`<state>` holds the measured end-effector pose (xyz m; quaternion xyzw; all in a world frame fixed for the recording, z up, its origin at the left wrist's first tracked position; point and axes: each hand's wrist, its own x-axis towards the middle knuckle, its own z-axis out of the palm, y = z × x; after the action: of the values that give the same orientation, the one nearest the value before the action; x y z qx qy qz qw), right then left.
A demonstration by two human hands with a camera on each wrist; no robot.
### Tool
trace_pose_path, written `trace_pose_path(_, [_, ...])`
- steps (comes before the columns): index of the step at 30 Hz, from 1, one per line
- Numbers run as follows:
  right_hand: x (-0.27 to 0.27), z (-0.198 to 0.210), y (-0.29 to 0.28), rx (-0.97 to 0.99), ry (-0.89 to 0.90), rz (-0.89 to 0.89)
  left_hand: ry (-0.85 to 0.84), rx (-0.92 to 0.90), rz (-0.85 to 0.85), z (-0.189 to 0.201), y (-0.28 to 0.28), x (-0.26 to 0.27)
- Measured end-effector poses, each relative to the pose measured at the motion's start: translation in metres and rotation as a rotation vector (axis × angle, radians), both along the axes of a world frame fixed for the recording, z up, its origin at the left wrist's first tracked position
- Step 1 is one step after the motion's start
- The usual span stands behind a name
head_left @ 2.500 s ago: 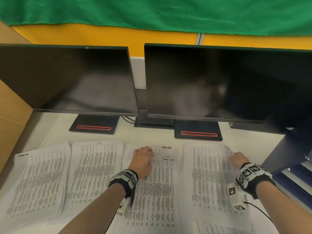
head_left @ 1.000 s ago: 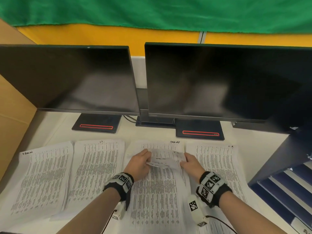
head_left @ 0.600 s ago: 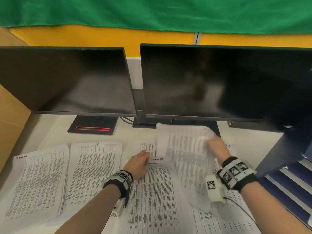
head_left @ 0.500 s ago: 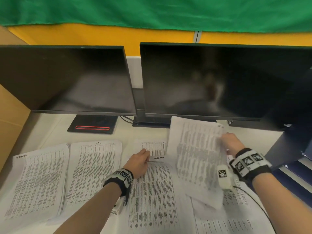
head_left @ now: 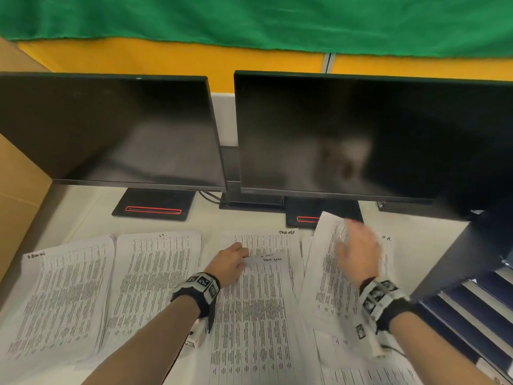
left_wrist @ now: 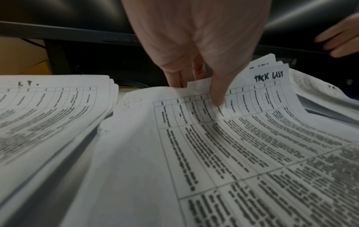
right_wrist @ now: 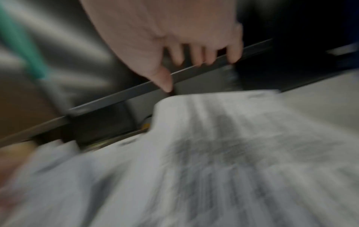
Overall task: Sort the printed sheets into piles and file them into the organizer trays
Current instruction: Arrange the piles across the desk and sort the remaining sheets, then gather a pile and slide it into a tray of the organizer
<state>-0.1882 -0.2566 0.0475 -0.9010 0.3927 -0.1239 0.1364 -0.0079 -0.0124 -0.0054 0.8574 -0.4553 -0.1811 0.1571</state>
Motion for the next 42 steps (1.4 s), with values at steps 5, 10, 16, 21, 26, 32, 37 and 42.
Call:
trace_pose_path(5, [0.02, -0.027, 0.068, 0.292, 0.231, 0.36, 0.158, 0.05, 0.167, 0.007, -0.007, 0.003])
trace_pose_path(10, [0.026, -0.034, 0.078, 0.33, 0.351, 0.372, 0.203, 0.022, 0.236, 0.013, -0.012, 0.009])
trace_pose_path(16, [0.02, -0.037, 0.083, 0.346, 0.45, 0.333, 0.152, -0.032, 0.251, 0.016, -0.032, 0.023])
trace_pose_path(21, [0.003, -0.041, 0.093, 0.441, 0.379, 0.336, 0.139, 0.104, 0.175, 0.007, -0.055, 0.039])
trace_pose_path(26, [-0.028, -0.044, 0.095, 0.415, 0.446, 0.376, 0.107, 0.282, 0.073, -0.001, -0.061, 0.04])
trace_pose_path(32, [-0.04, -0.036, 0.083, 0.423, 0.329, 0.413, -0.073, 0.248, 0.092, 0.025, -0.056, 0.028])
trace_pose_path(37, [-0.003, -0.006, 0.061, 0.762, -0.053, 0.239, -0.175, 0.065, 0.035, 0.097, -0.051, 0.018])
trace_pose_path(42, [0.033, 0.033, 0.059, 1.098, -0.497, 0.085, -0.232, -0.114, -0.025, 0.168, -0.046, 0.007])
